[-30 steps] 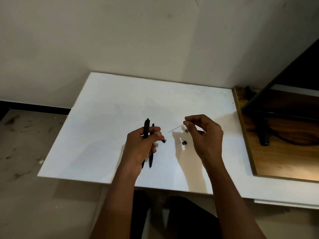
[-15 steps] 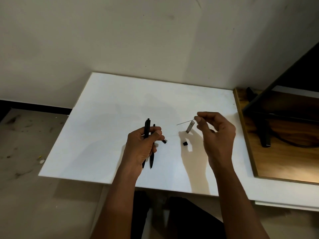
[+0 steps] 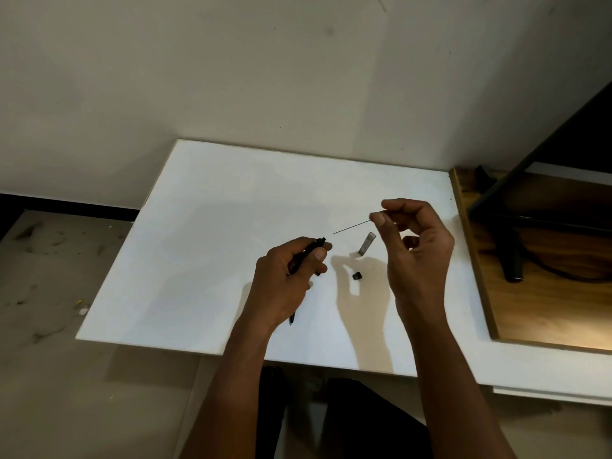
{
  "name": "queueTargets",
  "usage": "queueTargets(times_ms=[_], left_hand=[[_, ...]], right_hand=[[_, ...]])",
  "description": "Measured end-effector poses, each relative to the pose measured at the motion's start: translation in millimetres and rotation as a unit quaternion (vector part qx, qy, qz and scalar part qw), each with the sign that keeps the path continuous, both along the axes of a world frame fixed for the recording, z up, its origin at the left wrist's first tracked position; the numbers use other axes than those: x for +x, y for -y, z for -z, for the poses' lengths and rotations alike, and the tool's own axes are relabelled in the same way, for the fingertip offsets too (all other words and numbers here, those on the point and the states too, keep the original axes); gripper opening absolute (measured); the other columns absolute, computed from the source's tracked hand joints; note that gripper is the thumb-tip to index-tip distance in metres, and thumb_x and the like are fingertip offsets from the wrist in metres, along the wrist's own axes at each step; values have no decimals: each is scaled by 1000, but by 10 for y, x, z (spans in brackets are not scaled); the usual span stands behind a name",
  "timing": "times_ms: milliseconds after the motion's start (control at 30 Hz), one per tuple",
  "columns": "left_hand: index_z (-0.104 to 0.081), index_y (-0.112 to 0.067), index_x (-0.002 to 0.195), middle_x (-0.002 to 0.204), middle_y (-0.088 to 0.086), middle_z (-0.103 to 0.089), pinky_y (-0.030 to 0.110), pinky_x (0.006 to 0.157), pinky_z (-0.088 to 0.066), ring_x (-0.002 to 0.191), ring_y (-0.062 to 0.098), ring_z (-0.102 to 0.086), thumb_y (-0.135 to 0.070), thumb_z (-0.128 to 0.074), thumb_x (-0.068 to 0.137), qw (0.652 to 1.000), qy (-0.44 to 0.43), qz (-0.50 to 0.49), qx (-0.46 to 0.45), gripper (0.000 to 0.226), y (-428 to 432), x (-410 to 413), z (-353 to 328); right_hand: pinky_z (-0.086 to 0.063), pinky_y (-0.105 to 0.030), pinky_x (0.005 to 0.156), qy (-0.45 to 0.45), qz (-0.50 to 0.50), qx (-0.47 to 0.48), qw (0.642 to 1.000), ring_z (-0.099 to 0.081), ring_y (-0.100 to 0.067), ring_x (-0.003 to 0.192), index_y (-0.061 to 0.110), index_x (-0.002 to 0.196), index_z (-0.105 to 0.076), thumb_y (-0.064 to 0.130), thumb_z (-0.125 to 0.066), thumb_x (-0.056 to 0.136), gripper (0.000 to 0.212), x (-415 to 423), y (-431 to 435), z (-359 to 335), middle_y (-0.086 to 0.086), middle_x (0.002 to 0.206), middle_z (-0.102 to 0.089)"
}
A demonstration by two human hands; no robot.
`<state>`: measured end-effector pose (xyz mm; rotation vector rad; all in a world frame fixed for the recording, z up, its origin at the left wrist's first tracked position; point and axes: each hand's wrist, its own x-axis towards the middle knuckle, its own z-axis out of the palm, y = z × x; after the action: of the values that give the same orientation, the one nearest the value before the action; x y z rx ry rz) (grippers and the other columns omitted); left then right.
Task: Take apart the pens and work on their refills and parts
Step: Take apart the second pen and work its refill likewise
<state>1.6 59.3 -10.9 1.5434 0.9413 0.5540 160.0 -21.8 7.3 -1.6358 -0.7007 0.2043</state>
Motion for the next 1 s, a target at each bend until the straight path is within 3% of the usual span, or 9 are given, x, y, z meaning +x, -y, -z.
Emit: queueTargets(times_ms=[867,1000], left_hand=[[-76,-22,112,85,-2,-77,12,64,-52,81,6,-70,-26,-63,97,1000,6,4,15,20,-2,-1,-8],[-76,-24,113,86,-4,-77,11,65,-52,84,5,-71,-27,-64,97,1000,3,11,23,20,4,2,-20]], right_hand=[[-43,-33,69,-3,-42,-18,999,-65,-25,95,29,92,-71,24,-78,87,10,-39,-24,28,7,90,-74],[-39,-26,69,22,-71,-38,997,-65,-23,94,27,94,-72,24,-78,88,9,-104,-38,21,11,89,-74]])
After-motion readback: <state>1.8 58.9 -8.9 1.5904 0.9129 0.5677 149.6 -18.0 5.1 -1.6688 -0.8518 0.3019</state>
